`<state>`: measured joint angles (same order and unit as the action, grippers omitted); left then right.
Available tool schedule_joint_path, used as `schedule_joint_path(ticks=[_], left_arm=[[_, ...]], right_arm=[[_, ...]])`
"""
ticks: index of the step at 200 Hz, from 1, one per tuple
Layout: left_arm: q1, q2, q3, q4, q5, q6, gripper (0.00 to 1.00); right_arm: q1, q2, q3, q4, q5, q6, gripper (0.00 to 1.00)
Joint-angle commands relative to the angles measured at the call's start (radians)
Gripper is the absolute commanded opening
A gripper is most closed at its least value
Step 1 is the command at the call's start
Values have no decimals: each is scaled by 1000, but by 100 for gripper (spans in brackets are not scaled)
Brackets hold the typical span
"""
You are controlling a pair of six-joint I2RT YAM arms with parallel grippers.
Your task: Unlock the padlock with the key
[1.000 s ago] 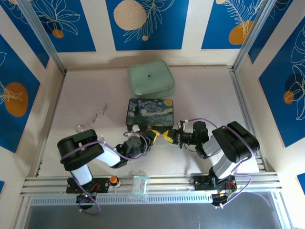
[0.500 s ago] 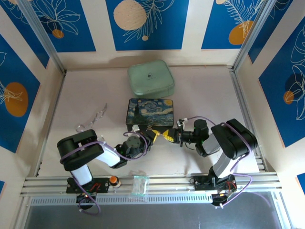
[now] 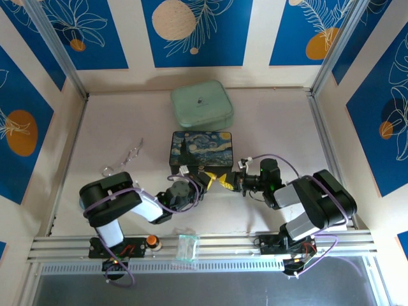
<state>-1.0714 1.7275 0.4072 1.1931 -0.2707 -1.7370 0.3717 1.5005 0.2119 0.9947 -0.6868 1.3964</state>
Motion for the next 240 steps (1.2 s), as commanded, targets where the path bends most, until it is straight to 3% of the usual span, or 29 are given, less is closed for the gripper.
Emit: schedule_joint_path(ticks=[1,91,140,215,240], left_arm=[[-52,4,64,176,209,19,0],[-56,-22,67,201,255,41,0],[-56,20,121,215,278,36,0],[-59,17,114,215,266,44,0],[-62,28,127,215,274,40,0]], right_arm=[[17,-54,66,-109,-42,-85,0],[-182,-77,123,-276,-216,-152,0],[-160,-85,131,-309,-215,-157,0],[-109,-74,116,-118,-212,-102,0],[-104,-97,116,-177,-191,-138,0]])
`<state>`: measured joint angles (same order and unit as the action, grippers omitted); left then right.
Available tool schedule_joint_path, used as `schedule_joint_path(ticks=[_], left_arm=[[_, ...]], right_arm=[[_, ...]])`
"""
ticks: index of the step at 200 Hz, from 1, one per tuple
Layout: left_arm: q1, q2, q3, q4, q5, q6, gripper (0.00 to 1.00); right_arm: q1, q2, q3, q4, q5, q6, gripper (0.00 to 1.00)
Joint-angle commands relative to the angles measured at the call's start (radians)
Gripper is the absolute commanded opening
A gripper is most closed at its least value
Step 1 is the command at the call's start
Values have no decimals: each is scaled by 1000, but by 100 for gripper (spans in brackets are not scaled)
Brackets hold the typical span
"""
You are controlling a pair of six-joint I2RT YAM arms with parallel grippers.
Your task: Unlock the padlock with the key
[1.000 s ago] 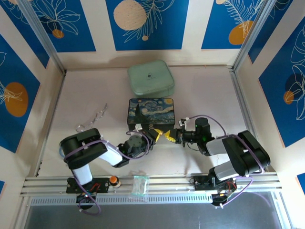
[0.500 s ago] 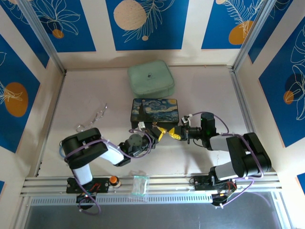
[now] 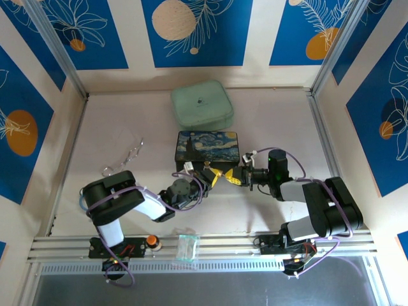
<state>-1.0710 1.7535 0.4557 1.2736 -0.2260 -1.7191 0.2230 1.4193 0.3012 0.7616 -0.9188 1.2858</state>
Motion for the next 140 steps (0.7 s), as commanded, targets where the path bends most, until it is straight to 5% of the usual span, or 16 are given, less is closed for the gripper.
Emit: schedule_joint_path(ticks=[1,75,140], left_arm=[[-63,2,79,135,229,21,0],[-78,31,55,134,184,36,0],[-73,60,21,134,139,39,13]], right_arm=[[45,-17,27,54,43,-28,0],[94,-43,21,33,77,-26,0],[91,-57,-8,-18,54,-69,0]])
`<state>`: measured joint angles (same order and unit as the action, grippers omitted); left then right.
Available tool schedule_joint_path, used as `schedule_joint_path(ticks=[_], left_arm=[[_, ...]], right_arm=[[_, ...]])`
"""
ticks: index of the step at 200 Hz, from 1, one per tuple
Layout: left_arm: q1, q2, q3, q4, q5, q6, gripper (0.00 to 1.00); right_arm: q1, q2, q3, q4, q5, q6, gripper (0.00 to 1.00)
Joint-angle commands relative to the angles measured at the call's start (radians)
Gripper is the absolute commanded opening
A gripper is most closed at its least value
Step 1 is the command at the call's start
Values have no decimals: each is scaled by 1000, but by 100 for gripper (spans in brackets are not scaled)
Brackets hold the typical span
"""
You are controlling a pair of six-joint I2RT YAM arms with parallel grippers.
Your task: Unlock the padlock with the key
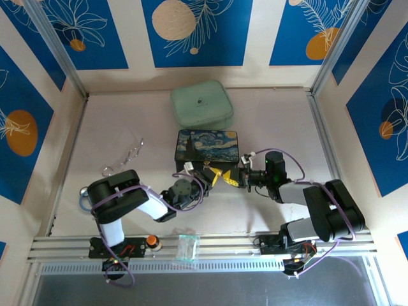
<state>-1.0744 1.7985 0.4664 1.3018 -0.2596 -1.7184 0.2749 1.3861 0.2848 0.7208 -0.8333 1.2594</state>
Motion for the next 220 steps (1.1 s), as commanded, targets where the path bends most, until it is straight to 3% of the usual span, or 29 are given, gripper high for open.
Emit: schedule_joint_path(ticks=[1,21,43,53,73,109,136,220], left_arm=[[-70,15,9,105,171,39,13],[-60,21,2,105,172,34,7],[-58,28,-8,105,167,33,6],[-57,32,-12,105,172,29,0],[-50,27,-25,106,189,28,0],[-47,10,-15,106,234,30,0],[-47,7,-16,106,239,34,0],[-33,51,-15,106,186,16,0]], right_arm=[[40,-24,8,21,-31,-44,0],[39,-16,10,4,-31,-57,0],[36,-8,10,16,-51,-51,0],[25,-10,7,15,-67,-53,0],[-28,-14,2,-4,-125,-73,0],[-122,-31,40,-201,-190,-193,0],[-177,-16,46,-184,-239,-177,0],[-138,-94,39,-315,-205,-222,0]])
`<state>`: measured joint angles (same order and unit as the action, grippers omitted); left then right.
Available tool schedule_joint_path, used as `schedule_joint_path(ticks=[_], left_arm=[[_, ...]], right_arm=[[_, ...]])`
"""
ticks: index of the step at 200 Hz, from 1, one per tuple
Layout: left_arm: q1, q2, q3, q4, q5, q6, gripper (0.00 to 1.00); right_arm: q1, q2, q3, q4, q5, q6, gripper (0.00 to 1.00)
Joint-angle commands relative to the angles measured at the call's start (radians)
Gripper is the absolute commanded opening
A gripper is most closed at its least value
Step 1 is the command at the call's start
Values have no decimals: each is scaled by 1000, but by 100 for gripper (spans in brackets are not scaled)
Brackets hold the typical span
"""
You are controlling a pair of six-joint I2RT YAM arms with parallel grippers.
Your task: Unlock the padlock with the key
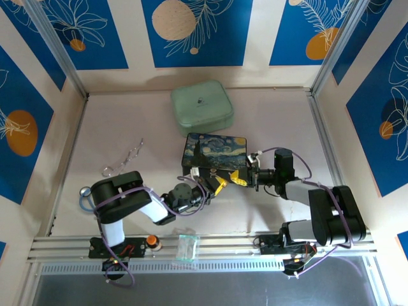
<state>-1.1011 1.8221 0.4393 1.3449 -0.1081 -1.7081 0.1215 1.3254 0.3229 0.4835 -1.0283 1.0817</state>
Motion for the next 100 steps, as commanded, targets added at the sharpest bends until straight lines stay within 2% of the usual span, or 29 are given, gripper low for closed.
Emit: schedule_joint_path(ticks=[1,38,100], left_arm=[[-6,29,14,63,34,5,0],[-3,19,17,63,13,16,0],[15,14,27,63,44,0,0]], right_arm=[[16,-34,-1,-77,-11,-44,0],[45,-126,-41,-232,38,-106,0],[140,-270,-120,-305,117,-58,0]])
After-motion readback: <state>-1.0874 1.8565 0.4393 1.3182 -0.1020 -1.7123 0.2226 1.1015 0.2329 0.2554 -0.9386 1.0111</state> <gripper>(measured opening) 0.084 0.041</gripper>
